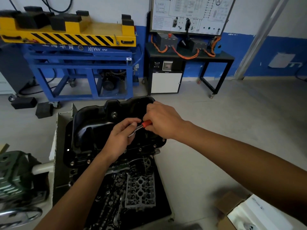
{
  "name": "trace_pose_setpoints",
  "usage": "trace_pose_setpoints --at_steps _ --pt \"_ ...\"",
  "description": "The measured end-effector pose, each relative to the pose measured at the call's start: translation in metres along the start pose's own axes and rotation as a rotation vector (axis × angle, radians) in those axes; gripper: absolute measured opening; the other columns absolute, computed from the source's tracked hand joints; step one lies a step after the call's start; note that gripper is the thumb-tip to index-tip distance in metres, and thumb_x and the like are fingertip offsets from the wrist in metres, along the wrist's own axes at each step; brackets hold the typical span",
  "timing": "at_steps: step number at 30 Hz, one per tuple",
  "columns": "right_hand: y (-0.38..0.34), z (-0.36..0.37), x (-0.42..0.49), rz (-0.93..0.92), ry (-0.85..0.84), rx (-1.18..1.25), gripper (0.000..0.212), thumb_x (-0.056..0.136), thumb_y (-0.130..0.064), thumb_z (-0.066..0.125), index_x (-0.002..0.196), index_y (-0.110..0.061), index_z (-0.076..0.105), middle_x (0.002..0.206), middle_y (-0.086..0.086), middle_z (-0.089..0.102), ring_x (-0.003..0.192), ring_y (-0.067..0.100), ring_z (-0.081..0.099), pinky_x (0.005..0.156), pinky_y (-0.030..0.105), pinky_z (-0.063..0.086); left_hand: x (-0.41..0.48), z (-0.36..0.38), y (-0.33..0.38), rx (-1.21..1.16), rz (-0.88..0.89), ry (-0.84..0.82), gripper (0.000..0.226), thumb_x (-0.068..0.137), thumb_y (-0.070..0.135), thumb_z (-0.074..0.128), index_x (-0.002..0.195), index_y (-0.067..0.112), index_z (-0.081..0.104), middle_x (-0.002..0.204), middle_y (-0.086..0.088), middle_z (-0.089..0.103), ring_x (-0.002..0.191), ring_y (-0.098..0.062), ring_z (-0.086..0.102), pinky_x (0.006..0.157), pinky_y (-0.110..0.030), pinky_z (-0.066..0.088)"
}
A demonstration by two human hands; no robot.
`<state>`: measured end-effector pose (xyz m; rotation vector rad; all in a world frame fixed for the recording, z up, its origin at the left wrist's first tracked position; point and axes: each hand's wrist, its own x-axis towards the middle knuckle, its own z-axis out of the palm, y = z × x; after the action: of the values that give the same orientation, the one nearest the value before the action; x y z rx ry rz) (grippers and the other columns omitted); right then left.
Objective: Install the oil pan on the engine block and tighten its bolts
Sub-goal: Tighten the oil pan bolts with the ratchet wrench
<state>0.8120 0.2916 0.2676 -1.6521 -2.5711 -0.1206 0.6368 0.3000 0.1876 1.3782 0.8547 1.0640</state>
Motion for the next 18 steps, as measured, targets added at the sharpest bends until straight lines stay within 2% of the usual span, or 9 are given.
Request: trace_pose_setpoints --at_steps 3,5,8,10,12,15,18 --pt "0.003 0.007 0.001 -0.014 0.025 0.024 0.021 0.094 -0.036 0.061 0.104 -0.021 0.072 0.103 0.000 0.058 0.100 0.020 0.049 0.080 0.040 0.047 -0.002 -0.001 0.000 -0.005 0.030 -0.010 0.027 0.096 0.032 0.055 0.113 0.014 0.067 0.052 0.006 0.036 0.046 -0.010 0.027 0.046 -0.025 0.021" --pt "0.004 0.012 0.000 0.002 0.041 0.047 0.025 0.094 -0.037 0.060 0.106 -0.017 0.070 0.102 0.001 0.059 0.098 0.021 0.051 0.080 0.041 0.047 -0.001 0.000 0.001 -0.021 0.043 0.053 0.030 0.090 0.039 0.058 0.105 0.015 0.068 0.051 0.007 0.036 0.045 -0.009 0.026 0.047 -0.030 0.020" --pt "0.002 0.022 -0.006 0.045 0.059 0.099 0.028 0.094 -0.039 0.059 0.104 -0.014 0.065 0.099 0.003 0.061 0.089 0.024 0.057 0.074 0.036 0.043 0.005 0.001 -0.003 -0.001 0.050 0.149 0.020 0.099 0.029 0.056 0.092 0.014 0.067 0.052 0.003 0.037 0.044 -0.010 0.028 0.046 -0.032 0.020" --pt "0.002 0.026 -0.009 0.081 0.067 0.097 0.027 0.093 -0.042 0.059 0.101 -0.016 0.061 0.095 0.000 0.062 0.085 0.023 0.057 0.071 0.033 0.034 0.008 0.003 -0.006 0.055 0.073 0.151 0.023 0.104 0.020 0.051 0.090 0.012 0.067 0.054 -0.001 0.040 0.044 -0.012 0.029 0.045 -0.030 0.022" --pt "0.001 0.025 -0.010 0.116 0.093 0.122 0.025 0.091 -0.044 0.060 0.094 -0.019 0.060 0.084 -0.005 0.059 0.078 0.021 0.054 0.069 0.032 0.030 0.010 0.004 -0.006 0.094 0.100 0.157 0.027 0.106 0.016 0.047 0.089 0.013 0.068 0.053 0.002 0.044 0.043 -0.013 0.030 0.044 -0.027 0.024" --pt "-0.007 0.025 -0.015 0.172 0.133 0.161 0.024 0.088 -0.045 0.061 0.080 -0.024 0.053 0.073 -0.008 0.053 0.068 0.019 0.049 0.069 0.033 0.032 0.013 0.003 -0.007 0.074 0.104 0.202 0.032 0.106 0.010 0.043 0.088 0.016 0.068 0.052 0.008 0.045 0.043 -0.012 0.031 0.042 -0.023 0.025" --pt "-0.016 0.033 -0.027 0.233 0.199 0.165 0.027 0.088 -0.043 0.060 0.074 -0.025 0.047 0.069 -0.007 0.055 0.065 0.020 0.052 0.069 0.034 0.036 0.015 0.004 -0.008 0.046 0.081 0.208 0.034 0.104 0.005 0.040 0.090 0.016 0.068 0.049 0.009 0.042 0.043 -0.009 0.030 0.041 -0.021 0.026"
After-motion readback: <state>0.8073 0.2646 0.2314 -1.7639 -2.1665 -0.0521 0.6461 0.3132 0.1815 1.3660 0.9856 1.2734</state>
